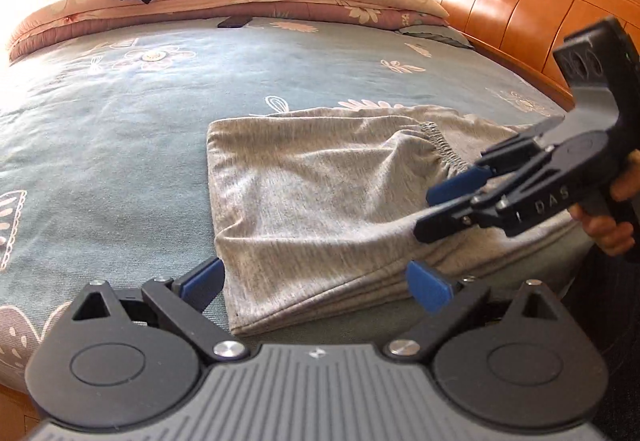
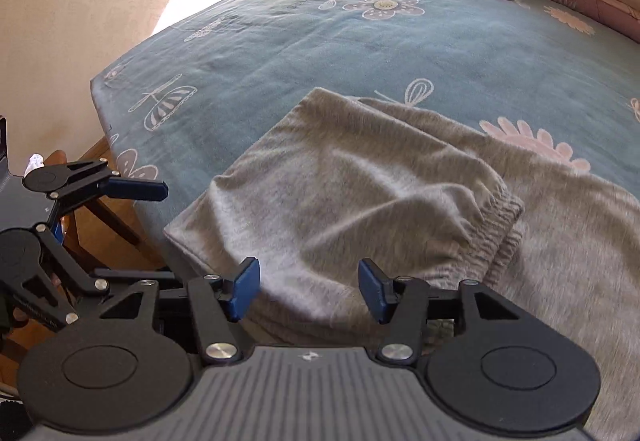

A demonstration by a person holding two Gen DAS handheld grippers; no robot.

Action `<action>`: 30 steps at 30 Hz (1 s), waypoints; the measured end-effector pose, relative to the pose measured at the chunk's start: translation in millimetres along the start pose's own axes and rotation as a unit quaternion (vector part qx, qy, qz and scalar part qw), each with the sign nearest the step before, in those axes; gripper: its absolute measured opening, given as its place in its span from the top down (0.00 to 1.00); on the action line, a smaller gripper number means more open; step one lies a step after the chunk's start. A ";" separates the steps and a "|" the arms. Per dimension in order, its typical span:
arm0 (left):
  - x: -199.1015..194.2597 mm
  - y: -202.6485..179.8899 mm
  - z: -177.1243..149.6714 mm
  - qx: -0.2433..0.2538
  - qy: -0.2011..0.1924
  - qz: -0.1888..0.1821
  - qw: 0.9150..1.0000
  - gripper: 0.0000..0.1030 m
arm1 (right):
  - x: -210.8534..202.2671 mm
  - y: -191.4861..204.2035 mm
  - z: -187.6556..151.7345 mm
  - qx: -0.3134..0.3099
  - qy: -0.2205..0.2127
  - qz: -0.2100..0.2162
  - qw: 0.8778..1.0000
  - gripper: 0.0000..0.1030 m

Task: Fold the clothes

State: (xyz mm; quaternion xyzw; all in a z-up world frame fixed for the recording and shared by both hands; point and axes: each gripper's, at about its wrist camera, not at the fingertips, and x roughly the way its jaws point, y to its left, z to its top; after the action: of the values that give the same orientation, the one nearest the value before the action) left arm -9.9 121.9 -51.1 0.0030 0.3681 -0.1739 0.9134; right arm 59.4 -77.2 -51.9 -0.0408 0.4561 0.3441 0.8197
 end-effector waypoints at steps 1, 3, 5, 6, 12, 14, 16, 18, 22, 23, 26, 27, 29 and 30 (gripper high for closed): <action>-1.0 -0.8 0.7 -0.002 0.004 0.006 1.000 0.06 | 0.8 -5.9 -7.9 0.012 0.002 -0.005 1.000 0.41; -4.0 -3.9 0.4 -0.001 0.007 0.015 1.000 0.05 | -10.1 -13.7 -19.2 0.043 -0.022 0.007 0.999 0.41; -6.7 -6.3 1.0 0.003 0.005 0.015 1.000 0.05 | -28.3 -17.4 -24.5 0.064 -0.056 0.009 0.996 0.40; -7.8 -7.5 2.8 0.004 0.004 0.014 1.000 0.05 | -37.5 -21.3 -27.2 0.073 -0.072 0.004 0.995 0.39; -1.6 -27.0 30.2 0.010 -0.013 -0.020 1.000 0.05 | -74.3 -62.8 -49.3 0.126 -0.120 -0.084 0.981 0.25; 4.5 -35.9 41.6 0.011 -0.019 -0.046 0.999 0.05 | -76.9 -83.4 -62.9 0.153 -0.130 -0.095 0.975 0.25; 13.4 -45.0 53.3 0.007 -0.023 -0.075 0.997 0.05 | -71.6 -98.0 -74.6 0.172 -0.127 -0.108 0.971 0.24; 27.1 -54.4 66.2 -0.008 -0.021 -0.105 0.994 0.05 | -65.1 -103.7 -84.8 0.177 -0.138 -0.106 0.969 0.18; 59.1 -68.4 90.0 -0.046 -0.007 -0.127 0.991 0.05 | -61.6 -101.8 -91.5 0.172 -0.159 -0.077 0.969 0.00; 67.4 -71.0 94.7 -0.054 -0.004 -0.128 0.990 0.05 | -61.4 -101.6 -94.0 0.171 -0.166 -0.075 0.968 0.00; 97.5 -76.5 105.3 -0.081 0.019 -0.133 0.988 0.05 | -63.6 -101.7 -100.6 0.167 -0.181 -0.068 0.967 0.00; 108.4 -76.6 106.6 -0.095 0.032 -0.134 0.986 0.05 | -64.0 -102.7 -101.6 0.169 -0.185 -0.065 0.966 0.00; 131.9 -75.7 108.5 -0.123 0.059 -0.136 0.981 0.05 | -64.6 -104.8 -103.8 0.173 -0.192 -0.058 0.964 0.00; 144.4 -74.4 109.3 -0.135 0.071 -0.133 0.979 0.05 | -64.9 -105.3 -104.7 0.170 -0.194 -0.055 0.965 0.00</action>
State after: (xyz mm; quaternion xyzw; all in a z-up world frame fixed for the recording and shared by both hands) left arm 136.2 -8.2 -59.6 -0.1565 0.4494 -0.2420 0.8456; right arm 24.9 -231.3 -88.4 0.1416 0.3370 0.2174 0.9051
